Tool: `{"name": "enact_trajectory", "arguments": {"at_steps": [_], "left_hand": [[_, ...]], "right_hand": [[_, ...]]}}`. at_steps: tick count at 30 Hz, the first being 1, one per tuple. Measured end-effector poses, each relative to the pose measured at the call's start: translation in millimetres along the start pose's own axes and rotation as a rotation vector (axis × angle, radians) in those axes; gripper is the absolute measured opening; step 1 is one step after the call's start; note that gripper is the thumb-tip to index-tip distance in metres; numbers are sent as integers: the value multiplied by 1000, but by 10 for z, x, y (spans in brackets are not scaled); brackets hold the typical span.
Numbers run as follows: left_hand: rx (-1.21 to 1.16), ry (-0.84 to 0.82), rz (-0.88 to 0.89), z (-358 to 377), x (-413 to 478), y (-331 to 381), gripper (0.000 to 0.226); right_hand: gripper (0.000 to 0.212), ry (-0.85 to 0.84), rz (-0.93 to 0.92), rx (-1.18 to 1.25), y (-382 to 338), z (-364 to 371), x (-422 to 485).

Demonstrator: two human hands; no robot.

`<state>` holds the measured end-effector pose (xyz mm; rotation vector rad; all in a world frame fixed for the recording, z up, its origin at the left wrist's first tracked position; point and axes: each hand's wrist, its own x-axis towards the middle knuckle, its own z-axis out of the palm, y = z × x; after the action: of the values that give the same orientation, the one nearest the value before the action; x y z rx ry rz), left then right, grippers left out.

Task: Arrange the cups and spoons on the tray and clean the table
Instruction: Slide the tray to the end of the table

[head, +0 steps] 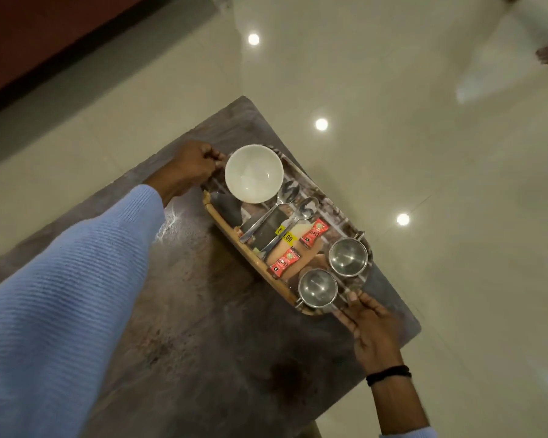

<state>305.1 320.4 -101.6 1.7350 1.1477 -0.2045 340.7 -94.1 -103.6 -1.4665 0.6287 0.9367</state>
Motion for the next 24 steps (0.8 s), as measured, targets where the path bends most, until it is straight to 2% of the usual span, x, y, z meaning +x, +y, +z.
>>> {"name": "enact_trajectory", "arguments": {"at_steps": [1,3,4,8,11,17,20,24], "left_hand": [[18,-1,14,7,37,51,5],[37,0,33,29,121,127,10],[40,2,37,41,148,163,12],[67,12,70,77,257,268,12],[70,18,83,106,331,296,10],[82,15,86,101,416,248,10],[81,18,79,105,426,208,11],[74,43,74,115,416,181,15]], "right_hand": [[90,5,2,7,2,11,6],[54,10,26,41,1,49,-16],[45,23,29,40,5,62,-24],[41,57,45,33,50,87,-11],[57,83,52,37,76,126,-15],[49,101,59,33,59,181,-32],[39,99,45,25,52,194,-37],[14,110,43,21,72,169,-26]]}}
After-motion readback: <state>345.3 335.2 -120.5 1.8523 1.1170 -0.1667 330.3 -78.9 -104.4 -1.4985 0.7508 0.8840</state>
